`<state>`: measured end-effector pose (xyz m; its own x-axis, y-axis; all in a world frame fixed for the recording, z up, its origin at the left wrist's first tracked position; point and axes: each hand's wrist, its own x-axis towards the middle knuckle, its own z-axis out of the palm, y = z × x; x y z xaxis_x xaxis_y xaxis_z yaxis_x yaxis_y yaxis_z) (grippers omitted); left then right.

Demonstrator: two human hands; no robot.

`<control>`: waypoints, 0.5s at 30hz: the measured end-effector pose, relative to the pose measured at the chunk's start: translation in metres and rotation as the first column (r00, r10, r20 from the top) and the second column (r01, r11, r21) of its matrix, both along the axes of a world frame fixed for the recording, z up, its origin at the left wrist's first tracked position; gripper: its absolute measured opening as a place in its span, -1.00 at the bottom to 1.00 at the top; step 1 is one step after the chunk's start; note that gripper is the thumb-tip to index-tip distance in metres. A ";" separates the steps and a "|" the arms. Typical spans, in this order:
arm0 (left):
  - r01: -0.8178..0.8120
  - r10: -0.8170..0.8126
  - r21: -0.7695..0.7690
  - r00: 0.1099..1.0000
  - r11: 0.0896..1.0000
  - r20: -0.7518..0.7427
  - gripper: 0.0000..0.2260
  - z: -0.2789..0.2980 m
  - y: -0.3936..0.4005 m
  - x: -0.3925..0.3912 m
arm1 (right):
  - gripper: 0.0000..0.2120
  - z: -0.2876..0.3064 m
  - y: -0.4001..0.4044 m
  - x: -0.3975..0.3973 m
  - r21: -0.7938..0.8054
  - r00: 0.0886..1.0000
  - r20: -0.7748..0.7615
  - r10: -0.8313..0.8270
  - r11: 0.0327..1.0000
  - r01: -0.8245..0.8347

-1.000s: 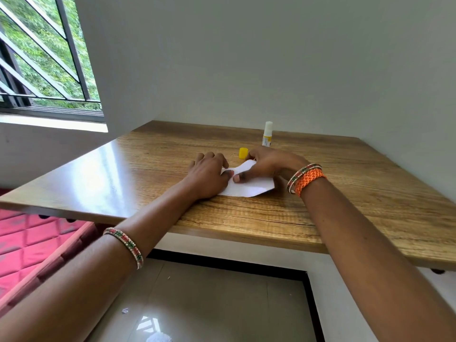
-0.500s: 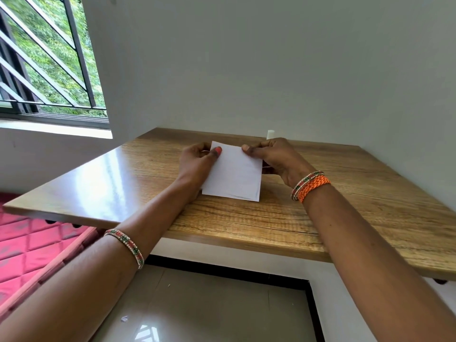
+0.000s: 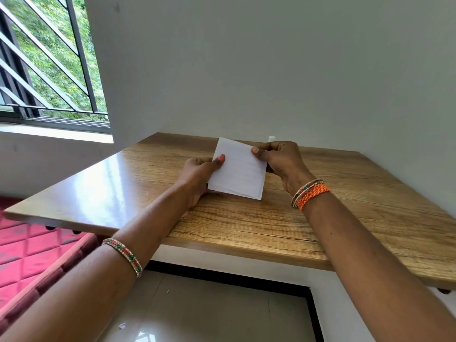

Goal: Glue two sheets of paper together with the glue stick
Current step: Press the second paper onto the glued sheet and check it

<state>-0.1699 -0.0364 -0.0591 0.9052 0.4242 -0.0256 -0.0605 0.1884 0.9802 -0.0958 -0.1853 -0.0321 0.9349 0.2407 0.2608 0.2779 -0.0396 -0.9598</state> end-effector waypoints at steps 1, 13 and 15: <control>0.011 -0.011 0.002 1.000 1.000 -0.002 -0.82 0.000 0.000 0.000 | -0.92 0.000 0.000 0.000 0.015 1.000 -0.001 -0.010 1.000 0.010; -0.046 0.058 -0.095 0.990 0.994 0.131 -0.98 0.001 0.006 -0.001 | -0.73 -0.007 0.002 -0.009 -0.080 0.970 -0.164 0.177 0.978 -0.192; -0.040 0.052 -0.096 0.990 0.995 0.135 -0.98 0.001 0.005 -0.001 | -0.76 -0.007 0.002 -0.007 -0.121 0.990 -0.071 0.121 0.984 -0.128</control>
<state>-0.1711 -0.0313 -0.0584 0.8825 0.4669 0.0560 -0.2036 0.2718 0.9406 -0.1032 -0.1829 -0.0389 0.9092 0.3834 0.1627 0.2274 -0.1296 -0.9651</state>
